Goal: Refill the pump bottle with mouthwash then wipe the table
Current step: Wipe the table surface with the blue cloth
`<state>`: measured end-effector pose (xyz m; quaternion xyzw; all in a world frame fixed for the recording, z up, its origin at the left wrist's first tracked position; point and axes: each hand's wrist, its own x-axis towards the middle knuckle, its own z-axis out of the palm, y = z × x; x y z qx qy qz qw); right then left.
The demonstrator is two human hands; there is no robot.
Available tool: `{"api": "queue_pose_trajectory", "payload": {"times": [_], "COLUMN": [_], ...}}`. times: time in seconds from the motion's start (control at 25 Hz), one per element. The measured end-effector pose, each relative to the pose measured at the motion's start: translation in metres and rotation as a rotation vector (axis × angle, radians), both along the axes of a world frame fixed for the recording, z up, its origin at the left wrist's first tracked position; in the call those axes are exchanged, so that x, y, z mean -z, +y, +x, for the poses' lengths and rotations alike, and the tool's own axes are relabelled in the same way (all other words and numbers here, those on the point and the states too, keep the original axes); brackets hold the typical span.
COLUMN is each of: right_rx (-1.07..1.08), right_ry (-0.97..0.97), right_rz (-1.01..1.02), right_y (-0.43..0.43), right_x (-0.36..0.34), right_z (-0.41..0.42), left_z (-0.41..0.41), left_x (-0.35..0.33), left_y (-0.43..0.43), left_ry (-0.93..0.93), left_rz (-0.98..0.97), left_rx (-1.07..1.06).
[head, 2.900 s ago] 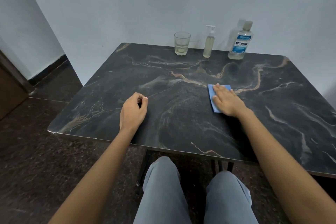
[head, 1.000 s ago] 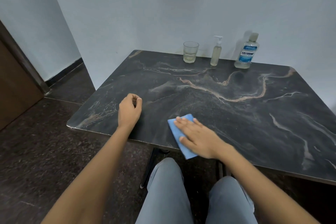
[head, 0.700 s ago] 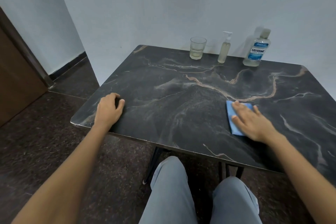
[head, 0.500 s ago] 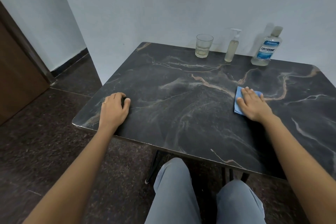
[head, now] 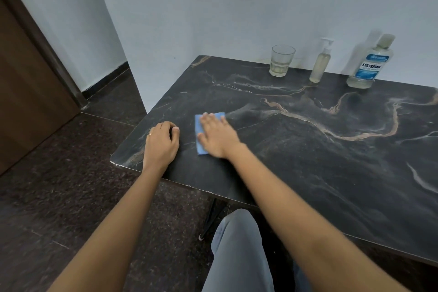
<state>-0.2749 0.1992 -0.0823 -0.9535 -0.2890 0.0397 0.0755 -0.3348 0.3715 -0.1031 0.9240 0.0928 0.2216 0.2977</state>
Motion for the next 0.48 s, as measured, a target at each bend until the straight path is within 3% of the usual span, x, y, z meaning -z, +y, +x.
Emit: {"api": "queue_pose_trajectory", "payload": {"times": [0.12,0.28,0.48], "right_rx": [-0.15,-0.248,-0.179], "right_ry": [-0.011,0.007,-0.009], "right_rz": [0.039,0.055,0.01], "right_y": [0.016,-0.03,-0.118], "right_x": [0.005,-0.001,-0.005], "right_z": [-0.053,-0.095,-0.114], "left_z": [-0.003,-0.004,-0.011], "left_x": [-0.004,-0.004,-0.011], "left_y": [0.001,0.0,0.001], "left_ry": [-0.026,-0.016,0.002], "left_rz": [-0.094,-0.121,-0.133], "left_rx": [-0.039,-0.035,-0.034]}}
